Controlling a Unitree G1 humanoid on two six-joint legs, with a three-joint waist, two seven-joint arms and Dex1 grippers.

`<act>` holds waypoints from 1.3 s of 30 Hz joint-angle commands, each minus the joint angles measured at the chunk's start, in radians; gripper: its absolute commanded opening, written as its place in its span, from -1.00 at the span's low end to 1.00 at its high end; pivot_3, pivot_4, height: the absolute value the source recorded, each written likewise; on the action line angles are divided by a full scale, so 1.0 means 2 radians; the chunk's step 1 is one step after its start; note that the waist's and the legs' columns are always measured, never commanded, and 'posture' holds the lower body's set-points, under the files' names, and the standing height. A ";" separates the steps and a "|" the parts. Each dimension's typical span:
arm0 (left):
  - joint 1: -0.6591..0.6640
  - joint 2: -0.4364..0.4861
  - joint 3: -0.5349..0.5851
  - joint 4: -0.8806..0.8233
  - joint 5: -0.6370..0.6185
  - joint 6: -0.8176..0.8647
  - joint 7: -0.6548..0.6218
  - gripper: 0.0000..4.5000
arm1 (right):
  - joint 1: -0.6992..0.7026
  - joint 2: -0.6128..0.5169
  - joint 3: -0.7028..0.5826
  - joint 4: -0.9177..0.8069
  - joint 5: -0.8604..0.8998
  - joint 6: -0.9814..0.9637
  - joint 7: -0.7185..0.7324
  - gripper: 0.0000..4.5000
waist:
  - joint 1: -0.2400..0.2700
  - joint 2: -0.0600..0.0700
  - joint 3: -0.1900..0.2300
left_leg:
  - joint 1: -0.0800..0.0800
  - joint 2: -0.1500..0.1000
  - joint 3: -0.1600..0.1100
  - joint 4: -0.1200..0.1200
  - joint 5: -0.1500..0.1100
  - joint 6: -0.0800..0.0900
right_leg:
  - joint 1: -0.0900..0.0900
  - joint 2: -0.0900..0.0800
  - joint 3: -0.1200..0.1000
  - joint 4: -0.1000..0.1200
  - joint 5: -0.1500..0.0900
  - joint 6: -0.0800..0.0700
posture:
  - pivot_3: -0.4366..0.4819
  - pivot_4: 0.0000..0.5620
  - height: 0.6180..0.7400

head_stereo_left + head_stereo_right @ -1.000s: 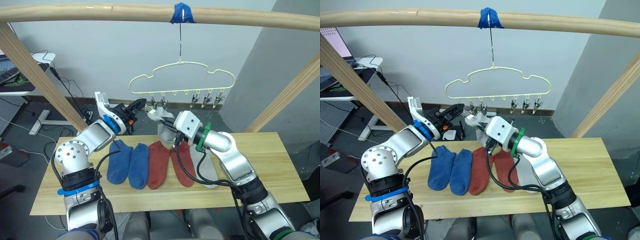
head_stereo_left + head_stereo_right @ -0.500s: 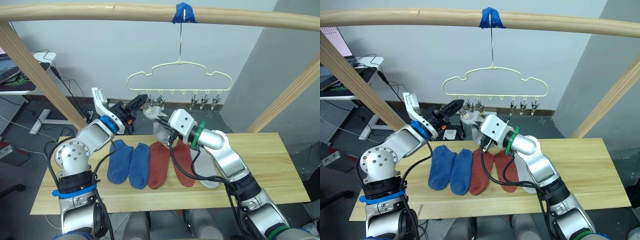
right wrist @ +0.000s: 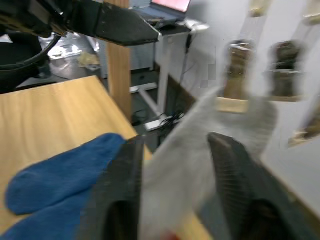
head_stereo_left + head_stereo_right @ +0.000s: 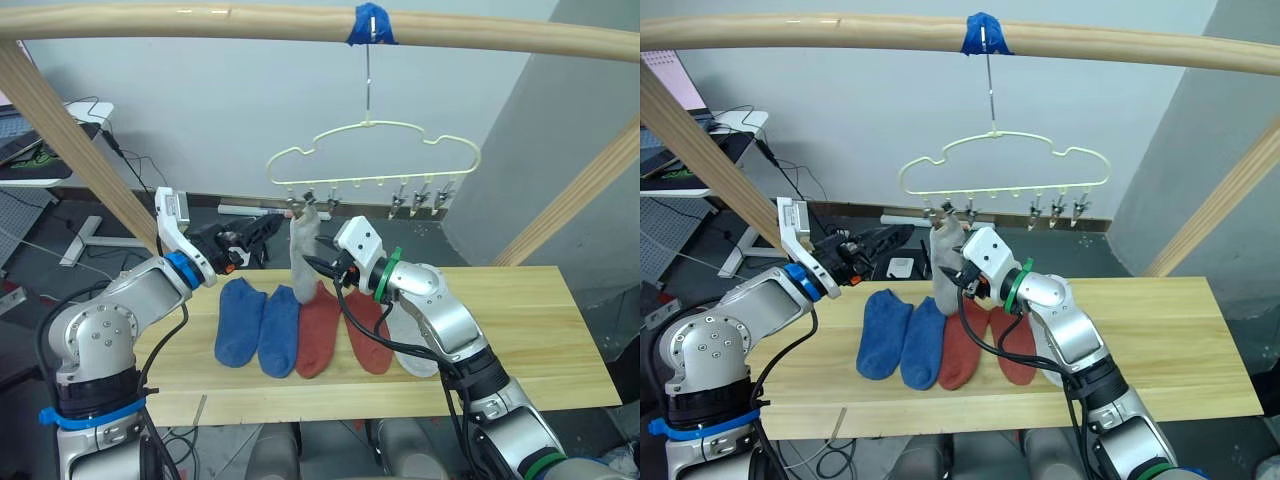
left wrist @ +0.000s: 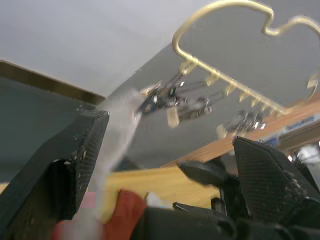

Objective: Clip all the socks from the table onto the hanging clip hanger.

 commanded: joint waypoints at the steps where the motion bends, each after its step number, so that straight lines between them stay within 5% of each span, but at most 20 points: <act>1: 0.008 0.013 -0.030 -0.027 0.048 -0.039 -0.029 1.00 | 0.016 -0.015 -0.013 -0.024 0.017 0.009 0.012 0.56 | 0.003 0.000 0.000 | 0.000 0.000 0.000 0.000 0.000 0.000 | 0.000 0.000 0.000 0.000 0.000 0.000 | -0.13 -0.29 1.00; 4: 0.012 0.011 -0.057 -0.024 0.100 -0.078 -0.038 1.00 | 0.034 -0.038 -0.020 -0.043 0.020 0.018 0.014 0.98 | 0.007 0.000 0.000 | -0.001 0.000 0.000 0.000 0.000 0.000 | 0.000 0.000 0.000 -0.001 0.000 0.000 | -0.14 -0.29 1.00; 17: 0.025 -0.034 -0.126 -0.001 0.284 -0.284 -0.072 1.00 | 0.101 -0.122 -0.112 -0.195 0.108 0.103 0.024 0.98 | 0.004 0.000 0.000 | -0.001 0.000 0.000 0.000 0.000 0.000 | -0.001 0.000 0.000 0.000 0.000 0.000 | -0.19 -0.28 1.00; 22: 0.018 -0.083 -0.179 0.002 0.346 -0.340 -0.061 0.49 | 0.120 -0.147 -0.146 -0.224 0.136 0.113 0.025 1.00 | 0.007 0.000 0.000 | -0.002 -0.001 0.000 0.001 0.000 0.000 | 0.000 -0.001 0.000 -0.001 0.000 0.001 | -0.25 -0.27 1.00; 37: -0.034 -0.142 -0.181 0.122 0.418 -0.446 -0.048 0.49 | 0.104 -0.146 -0.145 -0.247 0.158 0.119 0.000 1.00 | 0.003 0.000 0.000 | -0.001 0.000 0.000 0.001 0.000 0.000 | 0.000 0.000 0.000 0.000 0.000 0.001 | -0.30 -0.31 1.00; 39: -0.036 -0.144 -0.179 0.130 0.419 -0.453 -0.050 0.23 | 0.102 -0.149 -0.144 -0.247 0.160 0.119 -0.002 1.00 | 0.003 0.000 0.000 | -0.001 0.000 0.000 0.001 0.000 0.000 | 0.000 0.000 0.000 0.000 0.000 0.001 | -0.31 -0.31 1.00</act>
